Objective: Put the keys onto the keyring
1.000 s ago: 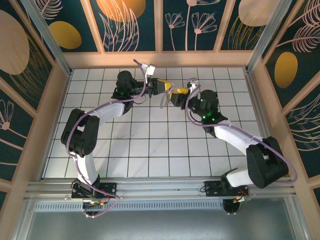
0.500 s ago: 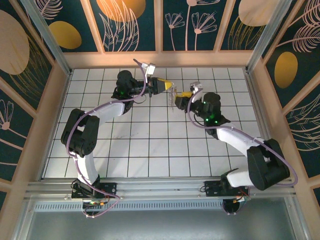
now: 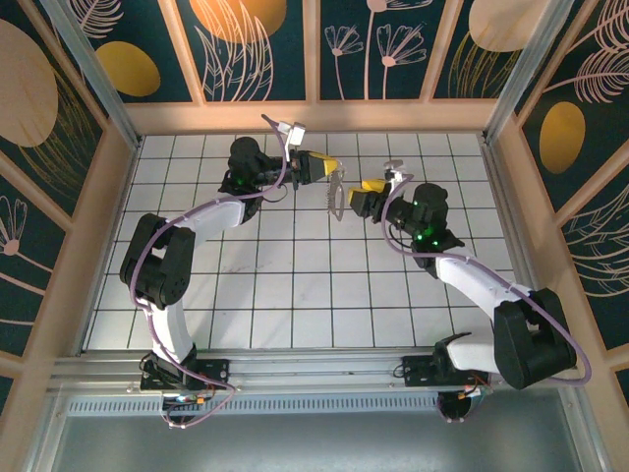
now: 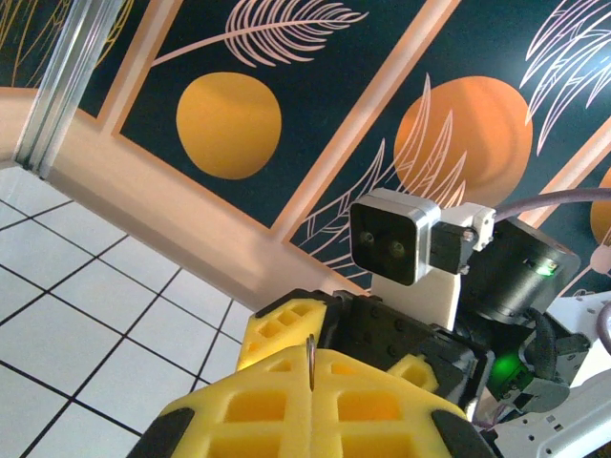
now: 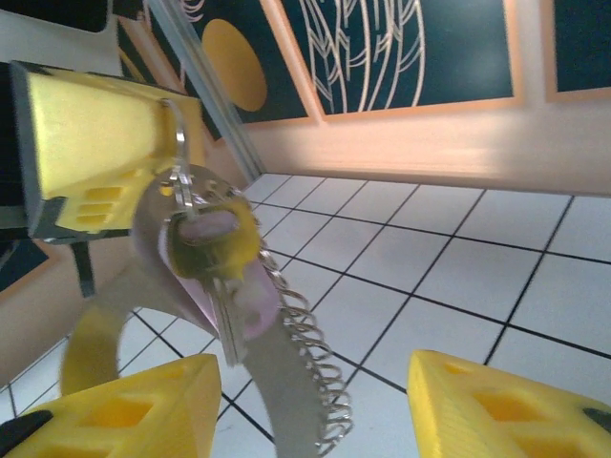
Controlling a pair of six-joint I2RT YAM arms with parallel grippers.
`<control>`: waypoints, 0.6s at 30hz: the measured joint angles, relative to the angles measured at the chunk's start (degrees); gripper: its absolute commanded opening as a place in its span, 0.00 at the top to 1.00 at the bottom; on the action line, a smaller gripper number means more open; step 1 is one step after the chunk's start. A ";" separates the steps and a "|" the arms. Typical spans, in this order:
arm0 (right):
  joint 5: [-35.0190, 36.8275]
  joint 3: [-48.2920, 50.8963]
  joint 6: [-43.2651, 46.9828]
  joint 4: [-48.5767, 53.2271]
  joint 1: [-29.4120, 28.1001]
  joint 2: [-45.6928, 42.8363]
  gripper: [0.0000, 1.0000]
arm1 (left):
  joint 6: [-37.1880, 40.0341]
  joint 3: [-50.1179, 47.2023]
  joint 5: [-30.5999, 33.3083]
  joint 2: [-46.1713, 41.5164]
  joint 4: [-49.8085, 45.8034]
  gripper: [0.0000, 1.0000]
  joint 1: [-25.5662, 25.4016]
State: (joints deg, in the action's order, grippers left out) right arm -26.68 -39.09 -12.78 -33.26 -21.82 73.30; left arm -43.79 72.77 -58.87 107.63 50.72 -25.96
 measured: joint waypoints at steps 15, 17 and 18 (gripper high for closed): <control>2.23 -5.05 0.07 0.00 -3.58 4.68 0.46 | 0.00 0.11 0.02 0.00 -0.44 1.00 -0.07; 3.15 -5.57 0.26 0.02 -3.63 5.22 0.48 | 0.00 0.09 0.02 0.00 -0.44 1.00 -0.20; 3.50 -5.88 0.42 0.02 -3.67 5.51 0.50 | 0.00 0.09 0.02 0.00 -0.44 1.00 -0.26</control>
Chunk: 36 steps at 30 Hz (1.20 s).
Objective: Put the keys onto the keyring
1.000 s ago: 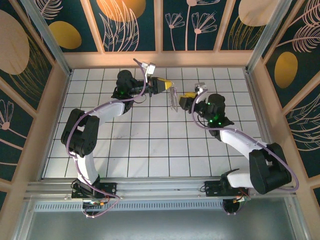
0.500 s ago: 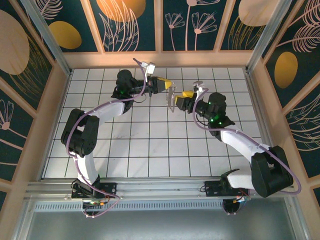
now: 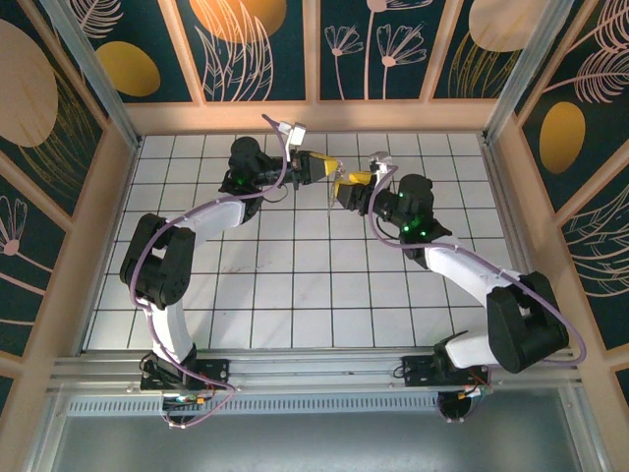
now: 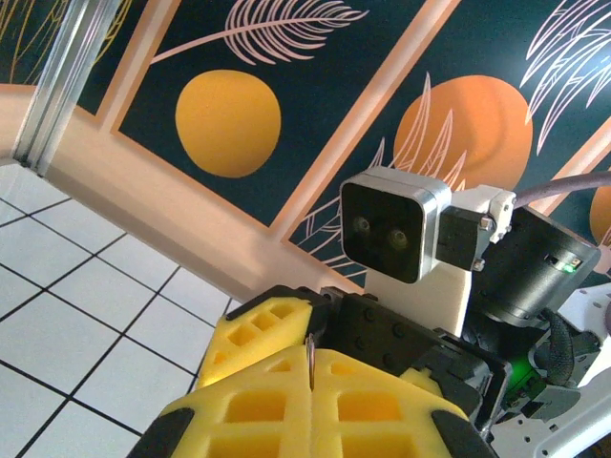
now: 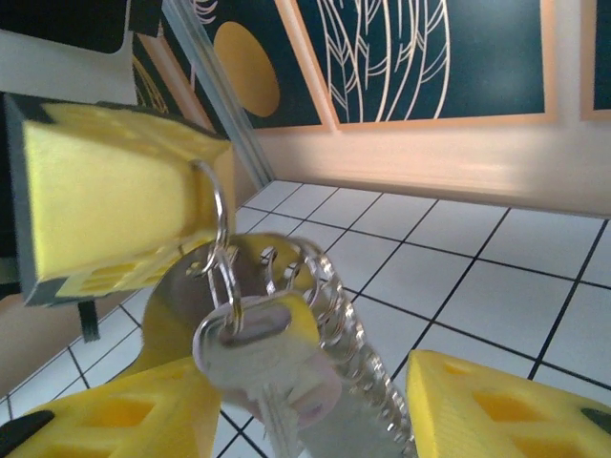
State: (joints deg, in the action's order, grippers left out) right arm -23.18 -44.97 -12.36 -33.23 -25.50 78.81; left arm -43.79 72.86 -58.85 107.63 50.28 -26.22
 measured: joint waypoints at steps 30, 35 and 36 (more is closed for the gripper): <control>-1.97 -0.87 3.52 3.50 -1.64 -1.01 1.00 | 0.00 0.98 2.54 0.00 -0.59 1.00 -0.07; -1.75 -0.87 4.02 3.78 -3.08 -0.96 1.00 | 0.00 0.98 2.38 0.00 -0.59 1.00 -0.22; -1.70 -0.90 4.22 3.89 -3.19 -0.92 1.00 | 0.00 0.98 2.34 0.00 -0.59 1.00 -0.24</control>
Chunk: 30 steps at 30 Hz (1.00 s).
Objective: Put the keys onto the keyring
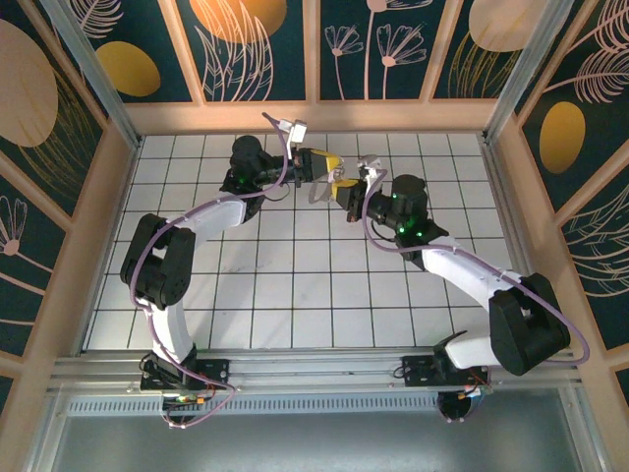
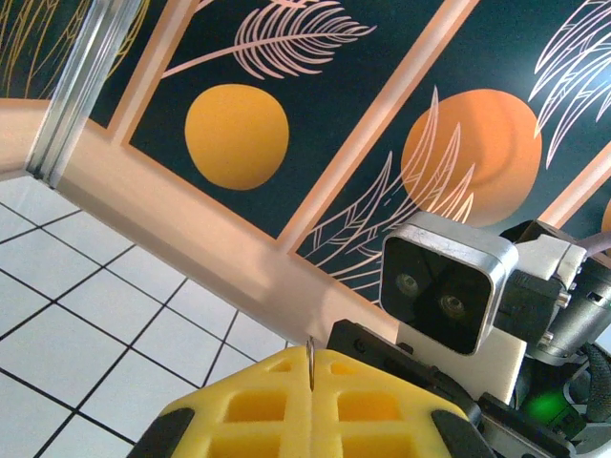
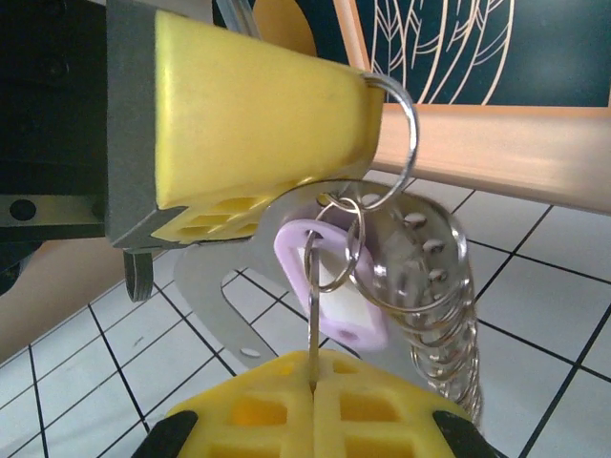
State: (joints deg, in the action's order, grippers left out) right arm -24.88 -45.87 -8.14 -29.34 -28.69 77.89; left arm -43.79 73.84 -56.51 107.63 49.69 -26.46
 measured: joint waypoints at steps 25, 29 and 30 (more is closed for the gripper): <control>0.24 1.79 1.84 7.78 2.27 -4.55 0.55 | -1.51 -0.02 2.99 0.00 1.84 1.00 0.17; -0.68 4.11 -0.13 7.69 6.80 -8.92 0.56 | -1.62 -0.02 3.02 0.00 2.60 1.00 0.17; -0.72 4.26 -0.63 7.61 7.65 -9.38 0.56 | -1.73 -0.02 3.02 0.00 2.75 1.00 0.17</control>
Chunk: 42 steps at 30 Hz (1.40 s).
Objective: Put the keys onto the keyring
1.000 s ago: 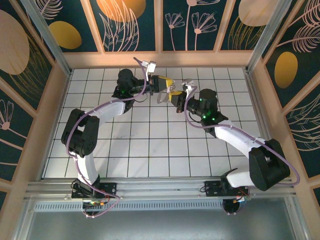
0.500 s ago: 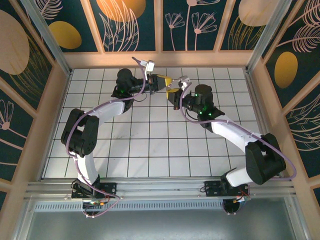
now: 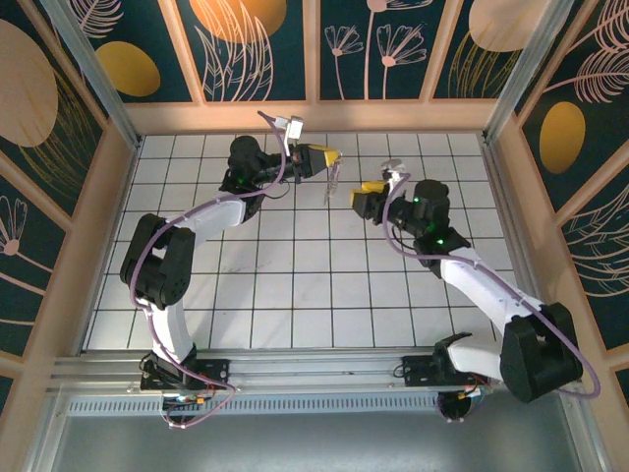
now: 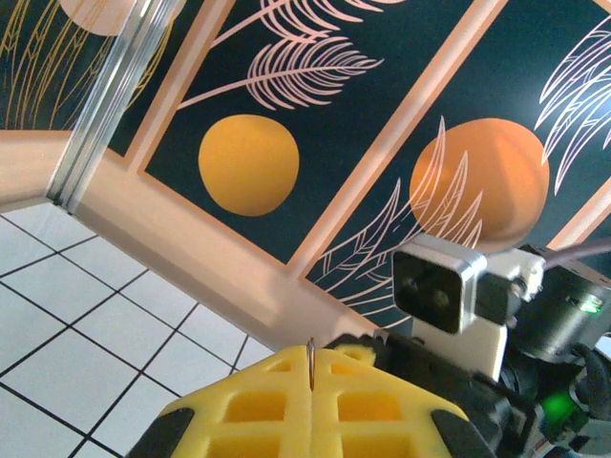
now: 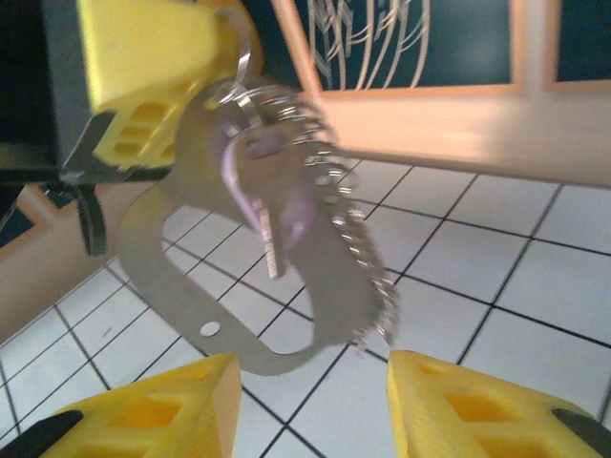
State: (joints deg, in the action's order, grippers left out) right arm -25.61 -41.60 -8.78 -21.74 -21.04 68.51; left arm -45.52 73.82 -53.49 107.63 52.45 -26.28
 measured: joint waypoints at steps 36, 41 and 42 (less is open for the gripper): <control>0.42 -5.88 -11.13 -6.84 -1.64 10.14 0.68 | -0.70 -0.42 0.61 0.11 1.38 1.00 -0.31; -0.04 -4.79 -11.10 -6.75 0.44 5.92 0.68 | -0.72 -0.42 0.57 0.11 1.38 1.00 -0.31; -0.07 -4.48 -11.10 -6.75 0.92 4.90 0.68 | -0.74 -0.42 0.48 0.11 1.38 1.00 -0.31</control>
State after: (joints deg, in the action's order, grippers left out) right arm -25.67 -46.09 -19.88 -28.49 -20.12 73.41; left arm -46.26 73.41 -53.01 107.74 53.82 -26.59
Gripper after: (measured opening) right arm 0.317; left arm 0.044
